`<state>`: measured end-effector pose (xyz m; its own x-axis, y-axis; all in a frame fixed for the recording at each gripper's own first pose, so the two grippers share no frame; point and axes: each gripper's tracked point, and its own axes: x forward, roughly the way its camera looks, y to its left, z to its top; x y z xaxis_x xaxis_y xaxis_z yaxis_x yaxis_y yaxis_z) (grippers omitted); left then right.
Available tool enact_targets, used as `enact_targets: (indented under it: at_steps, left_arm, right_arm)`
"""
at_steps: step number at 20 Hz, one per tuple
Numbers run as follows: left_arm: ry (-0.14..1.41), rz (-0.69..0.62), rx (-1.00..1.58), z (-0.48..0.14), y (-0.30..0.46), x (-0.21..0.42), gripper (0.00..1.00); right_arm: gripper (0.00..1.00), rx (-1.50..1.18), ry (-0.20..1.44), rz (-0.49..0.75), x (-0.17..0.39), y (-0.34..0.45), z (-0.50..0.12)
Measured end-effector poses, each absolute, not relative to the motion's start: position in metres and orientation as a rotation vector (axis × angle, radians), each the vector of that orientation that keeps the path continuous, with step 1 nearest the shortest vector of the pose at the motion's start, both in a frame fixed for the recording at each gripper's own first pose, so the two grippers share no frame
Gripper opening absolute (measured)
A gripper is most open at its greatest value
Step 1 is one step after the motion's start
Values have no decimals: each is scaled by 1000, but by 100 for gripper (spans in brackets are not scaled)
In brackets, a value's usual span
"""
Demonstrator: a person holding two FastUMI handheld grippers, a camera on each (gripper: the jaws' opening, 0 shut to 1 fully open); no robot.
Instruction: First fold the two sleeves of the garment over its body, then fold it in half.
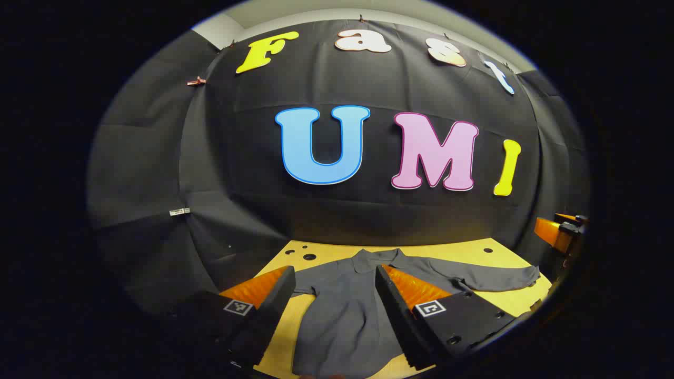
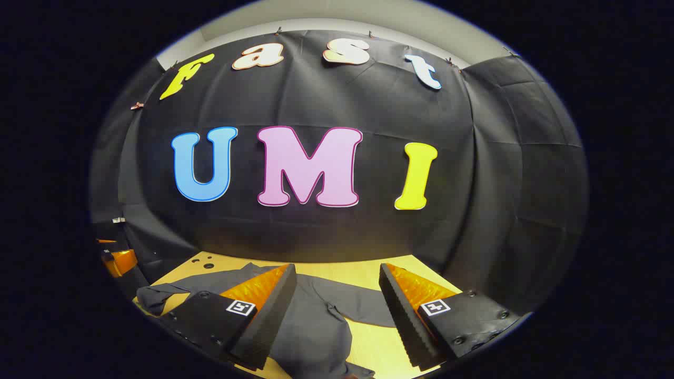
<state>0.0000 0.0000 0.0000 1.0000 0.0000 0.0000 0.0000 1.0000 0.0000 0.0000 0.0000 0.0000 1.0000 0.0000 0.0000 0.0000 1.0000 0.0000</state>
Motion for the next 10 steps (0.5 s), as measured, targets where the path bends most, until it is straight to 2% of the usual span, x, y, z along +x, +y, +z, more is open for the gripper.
enact_targets:
  at_steps: [10]
  left_arm:
    - [-8,15,23,1,-10,12,96]
  right_arm:
    - [98,10,42,30,20,-16,-16]
